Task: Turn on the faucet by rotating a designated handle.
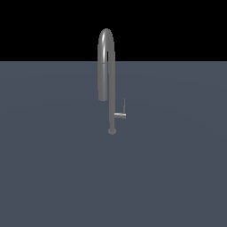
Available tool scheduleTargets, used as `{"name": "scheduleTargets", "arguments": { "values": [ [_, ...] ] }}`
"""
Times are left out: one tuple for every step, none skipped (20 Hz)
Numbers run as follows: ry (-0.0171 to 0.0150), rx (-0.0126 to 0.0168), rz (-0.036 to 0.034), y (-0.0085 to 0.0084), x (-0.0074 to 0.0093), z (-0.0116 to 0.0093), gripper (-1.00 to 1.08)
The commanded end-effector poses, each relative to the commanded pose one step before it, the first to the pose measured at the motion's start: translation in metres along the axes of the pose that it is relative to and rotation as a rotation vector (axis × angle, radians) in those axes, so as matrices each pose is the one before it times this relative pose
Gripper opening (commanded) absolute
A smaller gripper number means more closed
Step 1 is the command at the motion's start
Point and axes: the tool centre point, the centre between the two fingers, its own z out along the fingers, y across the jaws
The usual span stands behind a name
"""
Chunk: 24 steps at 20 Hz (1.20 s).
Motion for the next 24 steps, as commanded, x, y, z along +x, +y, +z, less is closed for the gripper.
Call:
{"name": "scheduleTargets", "arguments": {
  "values": [
    [0.00000,0.00000,0.00000,0.00001,0.00000,0.00000,-1.00],
    [0.00000,0.00000,0.00000,-0.00029,-0.00002,-0.00007,-1.00],
    [-0.00125,0.00137,0.00152,0.00029,0.00057,0.00018,-1.00],
    [-0.00156,0.00173,0.00191,0.00001,0.00068,0.00014,-1.00],
    [-0.00221,0.00244,0.00270,0.00003,0.00097,0.00021,-1.00],
    [-0.00285,0.00314,0.00347,0.00005,0.00125,0.00027,-1.00],
    [-0.00346,0.00382,0.00422,0.00003,0.00151,0.00032,-1.00],
    [-0.00411,0.00453,0.00500,0.00005,0.00180,0.00038,-1.00],
    [-0.00476,0.00526,0.00580,0.00007,0.00208,0.00045,-1.00],
    [-0.00541,0.00597,0.00659,0.00007,0.00236,0.00051,-1.00],
    [-0.00606,0.00669,0.00738,0.00007,0.00265,0.00057,-1.00],
    [-0.00672,0.00742,0.00819,0.00008,0.00294,0.00063,-1.00],
    [-0.00741,0.00818,0.00902,0.00010,0.00324,0.00070,-1.00],
    [-0.00808,0.00892,0.00984,0.00010,0.00353,0.00076,-1.00],
    [-0.00878,0.00969,0.01069,0.00011,0.00384,0.00082,-1.00],
    [-0.00949,0.01048,0.01155,0.00013,0.00415,0.00089,-1.00],
    [-0.01020,0.01127,0.01242,0.00014,0.00446,0.00095,-1.00],
    [-0.01094,0.01209,0.01331,0.00016,0.00478,0.00102,-1.00],
    [-0.01167,0.01291,0.01420,0.00016,0.00511,0.00109,-1.00],
    [-0.01243,0.01375,0.01512,0.00017,0.00544,0.00116,-1.00],
    [-0.01316,0.01457,0.01601,0.00018,0.00576,0.00123,-1.00],
    [-0.01357,0.01504,0.01651,0.00019,0.00594,0.00126,-1.00],
    [-0.01368,0.01517,0.01664,0.00020,0.00599,0.00127,-1.00],
    [-0.01378,0.01530,0.01676,0.00019,0.00604,0.00128,-1.00]
  ]
}}
